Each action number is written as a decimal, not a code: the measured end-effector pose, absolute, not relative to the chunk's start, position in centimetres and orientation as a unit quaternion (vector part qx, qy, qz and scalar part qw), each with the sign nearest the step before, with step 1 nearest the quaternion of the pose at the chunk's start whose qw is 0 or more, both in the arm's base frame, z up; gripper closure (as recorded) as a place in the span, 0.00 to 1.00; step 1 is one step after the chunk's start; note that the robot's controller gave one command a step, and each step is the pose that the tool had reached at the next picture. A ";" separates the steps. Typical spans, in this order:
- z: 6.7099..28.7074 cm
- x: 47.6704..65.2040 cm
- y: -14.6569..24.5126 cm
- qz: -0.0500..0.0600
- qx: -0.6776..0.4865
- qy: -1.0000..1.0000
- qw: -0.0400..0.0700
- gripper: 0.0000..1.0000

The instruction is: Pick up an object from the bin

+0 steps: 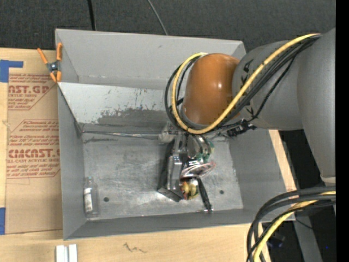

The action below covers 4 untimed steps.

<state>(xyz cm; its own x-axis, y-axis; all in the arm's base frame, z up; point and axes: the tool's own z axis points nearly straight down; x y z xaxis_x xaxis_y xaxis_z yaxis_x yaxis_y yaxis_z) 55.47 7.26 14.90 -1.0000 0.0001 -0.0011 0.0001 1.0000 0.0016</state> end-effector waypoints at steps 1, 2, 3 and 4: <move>14.9 55.5 7.3 0.001 -0.001 1.000 0.001 0.00; 12.6 54.9 5.9 0.000 -0.100 0.995 0.001 0.00; 10.3 54.4 1.5 0.002 -0.108 0.994 0.003 0.00; 9.3 54.7 -0.4 -0.001 -0.290 0.957 0.007 1.00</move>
Offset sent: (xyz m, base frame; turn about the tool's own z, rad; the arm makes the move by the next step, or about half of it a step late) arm -0.0090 -0.0214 -0.0324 -0.2346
